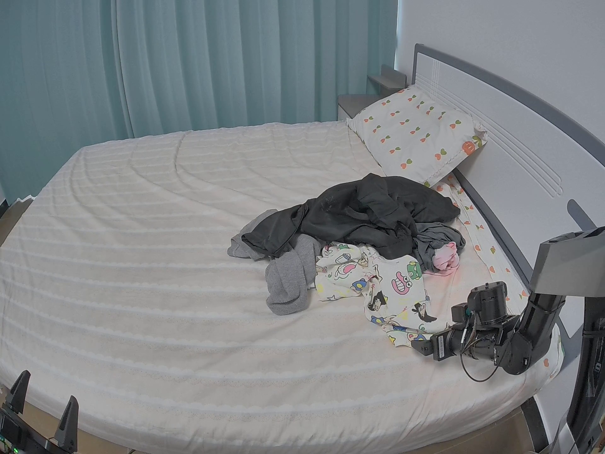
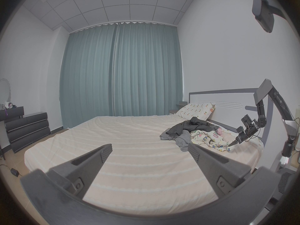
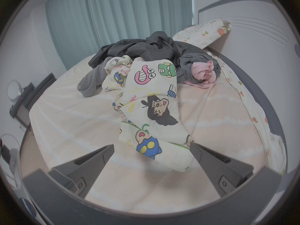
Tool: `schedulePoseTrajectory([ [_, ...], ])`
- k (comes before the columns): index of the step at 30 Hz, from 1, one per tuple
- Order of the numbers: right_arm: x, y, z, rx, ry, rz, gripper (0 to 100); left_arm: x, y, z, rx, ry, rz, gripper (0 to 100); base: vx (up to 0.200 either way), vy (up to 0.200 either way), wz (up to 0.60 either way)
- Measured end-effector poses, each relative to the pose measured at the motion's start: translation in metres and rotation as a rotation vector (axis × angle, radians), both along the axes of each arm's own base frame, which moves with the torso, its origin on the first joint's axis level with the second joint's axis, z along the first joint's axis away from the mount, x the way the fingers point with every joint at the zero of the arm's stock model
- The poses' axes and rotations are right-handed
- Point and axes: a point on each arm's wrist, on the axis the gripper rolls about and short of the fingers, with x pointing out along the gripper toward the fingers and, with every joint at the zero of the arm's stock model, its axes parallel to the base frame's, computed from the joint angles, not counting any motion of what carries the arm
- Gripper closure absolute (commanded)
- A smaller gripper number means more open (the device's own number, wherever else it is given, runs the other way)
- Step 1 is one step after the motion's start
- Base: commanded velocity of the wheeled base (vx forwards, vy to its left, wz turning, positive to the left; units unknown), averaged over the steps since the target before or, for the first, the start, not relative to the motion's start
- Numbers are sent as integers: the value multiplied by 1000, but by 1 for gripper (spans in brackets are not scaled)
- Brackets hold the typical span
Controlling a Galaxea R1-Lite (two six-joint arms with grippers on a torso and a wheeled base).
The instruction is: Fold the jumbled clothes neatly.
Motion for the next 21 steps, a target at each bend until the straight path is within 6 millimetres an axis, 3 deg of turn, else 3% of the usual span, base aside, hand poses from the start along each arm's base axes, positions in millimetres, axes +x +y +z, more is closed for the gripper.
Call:
schedulePoseTrajectory([
  [10,10,-22,-17,-28,-33,50,0,0,0,0,0,0,0,0,0,0,0],
  [21,32,-27,-28,11,-66,79,0,0,0,0,0,0,-1,0,0,0,0],
])
